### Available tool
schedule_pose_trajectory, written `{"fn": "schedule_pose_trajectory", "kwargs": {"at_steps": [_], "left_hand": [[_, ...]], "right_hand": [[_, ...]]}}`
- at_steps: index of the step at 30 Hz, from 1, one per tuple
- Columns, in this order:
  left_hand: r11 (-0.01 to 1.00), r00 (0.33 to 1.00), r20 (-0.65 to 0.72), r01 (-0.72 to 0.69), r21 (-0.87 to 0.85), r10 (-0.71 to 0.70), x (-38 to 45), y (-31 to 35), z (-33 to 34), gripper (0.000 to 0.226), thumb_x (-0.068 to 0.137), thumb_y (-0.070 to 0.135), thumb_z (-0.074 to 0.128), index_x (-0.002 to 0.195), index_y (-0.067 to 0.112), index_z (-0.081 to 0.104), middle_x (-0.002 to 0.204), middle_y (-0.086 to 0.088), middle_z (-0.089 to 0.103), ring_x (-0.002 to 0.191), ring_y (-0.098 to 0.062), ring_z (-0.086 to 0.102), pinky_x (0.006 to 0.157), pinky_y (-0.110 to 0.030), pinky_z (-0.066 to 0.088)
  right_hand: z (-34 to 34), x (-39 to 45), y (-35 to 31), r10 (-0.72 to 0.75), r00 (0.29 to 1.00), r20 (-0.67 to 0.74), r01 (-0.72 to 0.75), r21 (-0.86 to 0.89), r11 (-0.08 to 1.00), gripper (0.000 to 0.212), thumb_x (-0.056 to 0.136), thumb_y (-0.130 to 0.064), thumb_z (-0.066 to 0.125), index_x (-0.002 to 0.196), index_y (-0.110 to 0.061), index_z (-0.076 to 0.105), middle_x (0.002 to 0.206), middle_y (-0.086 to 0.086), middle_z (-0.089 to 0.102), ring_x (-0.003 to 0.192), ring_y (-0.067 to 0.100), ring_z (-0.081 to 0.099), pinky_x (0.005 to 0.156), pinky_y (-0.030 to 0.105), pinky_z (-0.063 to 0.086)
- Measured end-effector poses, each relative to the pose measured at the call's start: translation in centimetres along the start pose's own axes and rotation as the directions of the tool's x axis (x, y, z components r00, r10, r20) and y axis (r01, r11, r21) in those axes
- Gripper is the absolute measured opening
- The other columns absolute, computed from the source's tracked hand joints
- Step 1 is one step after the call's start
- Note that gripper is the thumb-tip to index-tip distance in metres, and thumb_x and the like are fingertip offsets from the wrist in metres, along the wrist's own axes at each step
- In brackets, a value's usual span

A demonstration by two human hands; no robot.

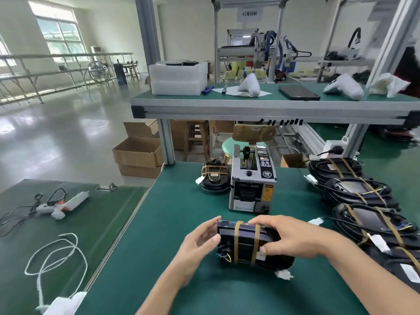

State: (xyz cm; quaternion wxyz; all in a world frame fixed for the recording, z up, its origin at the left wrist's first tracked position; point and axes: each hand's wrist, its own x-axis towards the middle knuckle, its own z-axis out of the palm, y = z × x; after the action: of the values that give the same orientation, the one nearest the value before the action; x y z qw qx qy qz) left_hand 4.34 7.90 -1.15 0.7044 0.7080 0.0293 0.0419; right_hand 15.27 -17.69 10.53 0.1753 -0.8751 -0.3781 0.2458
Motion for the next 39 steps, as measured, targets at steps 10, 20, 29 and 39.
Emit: {"fn": "schedule_pose_trajectory", "kwargs": {"at_steps": [10,20,29,39], "left_hand": [[0.978,0.994,0.081,-0.055,-0.201,0.072,2.3,-4.4,-0.1,0.058,0.094,0.031,0.082,0.14,0.002,0.064,0.139,-0.028,0.066,0.131,-0.045,0.062,0.116,-0.062,0.044],[0.95,0.984,0.149,-0.047,-0.307,0.097,2.7,-4.7,-0.1,0.058,0.091,0.027,0.086,0.14,0.003,0.065,0.136,-0.028,0.068,0.127,-0.037,0.066,0.11,-0.047,0.051],[0.938,0.981,0.161,-0.047,-0.343,0.108,2.1,-3.8,0.3,0.058,0.089,0.028,0.088,0.138,0.006,0.068,0.134,-0.026,0.07,0.126,-0.033,0.068,0.104,-0.039,0.054],[0.948,0.986,0.137,-0.043,-0.315,0.091,2.0,-3.9,0.3,0.06,0.087,0.033,0.089,0.138,0.006,0.069,0.132,-0.026,0.07,0.124,-0.035,0.068,0.103,-0.042,0.056]], "right_hand": [[-0.1,1.7,0.2,-0.021,0.996,0.09,0.013,0.094,0.996,0.06,0.085,-0.043,0.068,0.138,-0.061,0.045,0.131,-0.029,0.061,0.118,0.0,0.06,0.106,0.038,0.049],[-1.2,5.2,0.0,0.305,0.881,-0.361,-0.066,0.545,0.836,0.016,0.096,-0.037,0.07,0.109,-0.03,0.077,0.094,-0.011,0.079,0.085,0.002,0.075,0.076,0.025,0.057],[0.3,12.0,-0.3,0.786,0.556,-0.27,-0.064,0.929,0.364,0.011,0.091,0.001,0.063,0.084,-0.003,0.07,0.089,0.018,0.076,0.064,0.022,0.074,0.057,0.03,0.056],[0.1,13.7,-1.4,0.883,0.457,-0.103,0.105,0.993,0.061,0.007,0.092,0.005,0.065,0.093,-0.001,0.061,0.079,0.015,0.076,0.061,0.022,0.073,0.053,0.028,0.054]]}}
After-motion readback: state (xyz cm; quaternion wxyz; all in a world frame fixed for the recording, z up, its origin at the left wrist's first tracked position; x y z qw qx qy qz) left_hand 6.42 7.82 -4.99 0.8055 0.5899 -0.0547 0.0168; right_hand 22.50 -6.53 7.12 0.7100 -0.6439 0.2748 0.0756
